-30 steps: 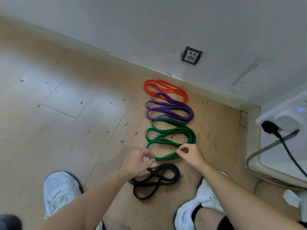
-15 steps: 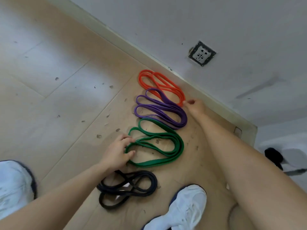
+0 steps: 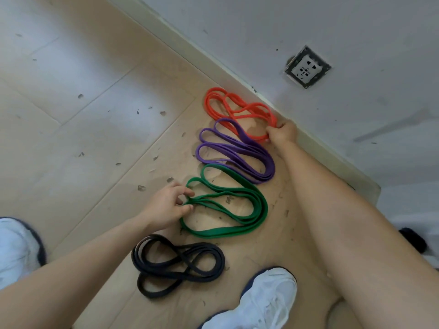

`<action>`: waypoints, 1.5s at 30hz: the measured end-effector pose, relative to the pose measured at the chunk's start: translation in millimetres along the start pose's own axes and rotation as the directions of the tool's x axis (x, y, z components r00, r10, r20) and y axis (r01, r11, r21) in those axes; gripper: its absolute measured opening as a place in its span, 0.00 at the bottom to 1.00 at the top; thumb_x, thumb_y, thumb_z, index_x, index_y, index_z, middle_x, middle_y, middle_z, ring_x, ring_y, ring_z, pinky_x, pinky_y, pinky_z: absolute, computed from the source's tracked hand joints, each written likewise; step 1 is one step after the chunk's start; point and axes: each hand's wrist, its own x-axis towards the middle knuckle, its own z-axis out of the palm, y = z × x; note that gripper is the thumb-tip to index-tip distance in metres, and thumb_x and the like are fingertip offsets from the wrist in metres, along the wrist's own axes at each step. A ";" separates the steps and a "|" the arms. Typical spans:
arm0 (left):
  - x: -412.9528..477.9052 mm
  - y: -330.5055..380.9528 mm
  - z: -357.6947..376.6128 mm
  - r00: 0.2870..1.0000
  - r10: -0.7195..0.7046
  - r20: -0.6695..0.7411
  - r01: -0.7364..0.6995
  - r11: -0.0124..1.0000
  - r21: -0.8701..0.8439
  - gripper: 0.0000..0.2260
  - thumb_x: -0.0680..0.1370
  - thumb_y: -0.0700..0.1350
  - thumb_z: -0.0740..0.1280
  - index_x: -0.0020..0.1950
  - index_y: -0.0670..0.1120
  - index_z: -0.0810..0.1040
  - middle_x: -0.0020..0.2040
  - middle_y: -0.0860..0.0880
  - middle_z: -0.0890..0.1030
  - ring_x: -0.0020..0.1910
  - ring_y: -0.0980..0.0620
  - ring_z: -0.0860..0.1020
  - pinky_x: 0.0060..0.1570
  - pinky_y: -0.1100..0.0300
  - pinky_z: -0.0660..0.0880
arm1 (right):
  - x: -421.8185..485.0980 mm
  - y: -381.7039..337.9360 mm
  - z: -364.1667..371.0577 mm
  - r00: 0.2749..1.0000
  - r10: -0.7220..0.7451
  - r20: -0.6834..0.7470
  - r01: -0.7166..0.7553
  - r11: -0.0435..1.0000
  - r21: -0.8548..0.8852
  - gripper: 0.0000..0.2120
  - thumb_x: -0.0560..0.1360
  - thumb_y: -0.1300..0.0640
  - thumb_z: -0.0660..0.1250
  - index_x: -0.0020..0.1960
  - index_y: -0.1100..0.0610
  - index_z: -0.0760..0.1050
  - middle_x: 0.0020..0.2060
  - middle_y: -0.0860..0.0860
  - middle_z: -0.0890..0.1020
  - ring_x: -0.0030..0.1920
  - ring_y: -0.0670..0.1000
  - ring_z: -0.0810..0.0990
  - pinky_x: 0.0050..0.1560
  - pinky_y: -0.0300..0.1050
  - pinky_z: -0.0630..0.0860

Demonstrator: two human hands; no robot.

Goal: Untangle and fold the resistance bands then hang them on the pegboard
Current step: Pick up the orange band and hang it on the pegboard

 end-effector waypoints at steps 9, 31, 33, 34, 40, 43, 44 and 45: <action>23.5 92.7 -101.3 0.971 0.132 -0.201 -0.138 0.990 -0.014 0.10 0.78 0.43 0.71 0.56 0.55 0.80 0.51 0.54 0.82 0.47 0.56 0.80 0.49 0.59 0.77 | -55.4 -105.5 -43.5 0.861 -0.503 0.070 0.486 0.856 0.174 0.14 0.74 0.68 0.70 0.49 0.56 0.67 0.45 0.64 0.82 0.42 0.64 0.84 0.42 0.59 0.84; -98.1 327.9 -280.3 0.760 0.596 -0.258 -0.561 0.803 0.202 0.14 0.75 0.50 0.76 0.57 0.47 0.80 0.49 0.50 0.85 0.49 0.54 0.83 0.53 0.54 0.80 | -251.3 -300.8 -241.7 0.419 -0.811 0.408 0.852 0.507 0.133 0.10 0.70 0.69 0.76 0.48 0.63 0.78 0.37 0.52 0.84 0.34 0.44 0.81 0.36 0.39 0.77; -117.0 352.0 -286.6 0.764 0.611 -0.209 -0.597 0.791 0.133 0.12 0.76 0.46 0.75 0.57 0.43 0.80 0.47 0.42 0.86 0.45 0.49 0.84 0.48 0.54 0.81 | -263.2 -306.9 -266.5 0.417 -0.818 0.396 0.853 0.503 0.139 0.11 0.70 0.67 0.77 0.49 0.61 0.78 0.38 0.55 0.85 0.37 0.45 0.81 0.38 0.38 0.77; -125.6 365.0 -290.1 0.757 0.623 -0.196 -0.613 0.781 0.116 0.11 0.77 0.45 0.74 0.56 0.42 0.81 0.46 0.39 0.85 0.43 0.48 0.84 0.47 0.55 0.81 | -269.0 -310.2 -279.9 0.421 -0.819 0.390 0.852 0.505 0.141 0.11 0.70 0.67 0.77 0.50 0.61 0.78 0.40 0.56 0.85 0.38 0.47 0.82 0.39 0.39 0.77; -158.3 452.2 -309.4 0.711 0.673 -0.203 -0.687 0.727 0.005 0.08 0.79 0.44 0.71 0.53 0.40 0.83 0.45 0.43 0.85 0.43 0.50 0.84 0.50 0.57 0.82 | -291.3 -324.8 -358.9 0.473 -0.780 0.409 0.821 0.559 0.116 0.08 0.73 0.63 0.75 0.51 0.57 0.83 0.44 0.56 0.85 0.43 0.47 0.83 0.48 0.41 0.79; -171.0 499.9 -317.8 0.707 0.675 -0.210 -0.700 0.710 -0.075 0.08 0.80 0.44 0.70 0.55 0.40 0.82 0.45 0.44 0.84 0.45 0.47 0.84 0.51 0.56 0.83 | -292.9 -327.3 -395.0 0.517 -0.769 0.376 0.795 0.595 0.123 0.04 0.74 0.61 0.74 0.49 0.57 0.83 0.41 0.51 0.85 0.43 0.47 0.82 0.49 0.44 0.78; -174.6 515.4 -320.9 0.702 0.680 -0.213 -0.706 0.703 -0.086 0.08 0.80 0.44 0.70 0.55 0.41 0.82 0.45 0.45 0.83 0.44 0.48 0.84 0.51 0.56 0.83 | -293.0 -328.1 -408.3 0.528 -0.776 0.346 0.787 0.600 0.143 0.04 0.75 0.61 0.74 0.49 0.57 0.83 0.40 0.49 0.84 0.42 0.47 0.82 0.49 0.45 0.77; -177.6 530.6 -324.5 0.696 0.685 -0.216 -0.712 0.696 -0.087 0.08 0.80 0.44 0.70 0.55 0.41 0.82 0.44 0.46 0.83 0.43 0.49 0.83 0.50 0.56 0.83 | -293.3 -330.2 -422.4 0.536 -0.787 0.306 0.781 0.600 0.173 0.04 0.76 0.60 0.73 0.50 0.58 0.83 0.40 0.49 0.84 0.42 0.47 0.81 0.50 0.46 0.77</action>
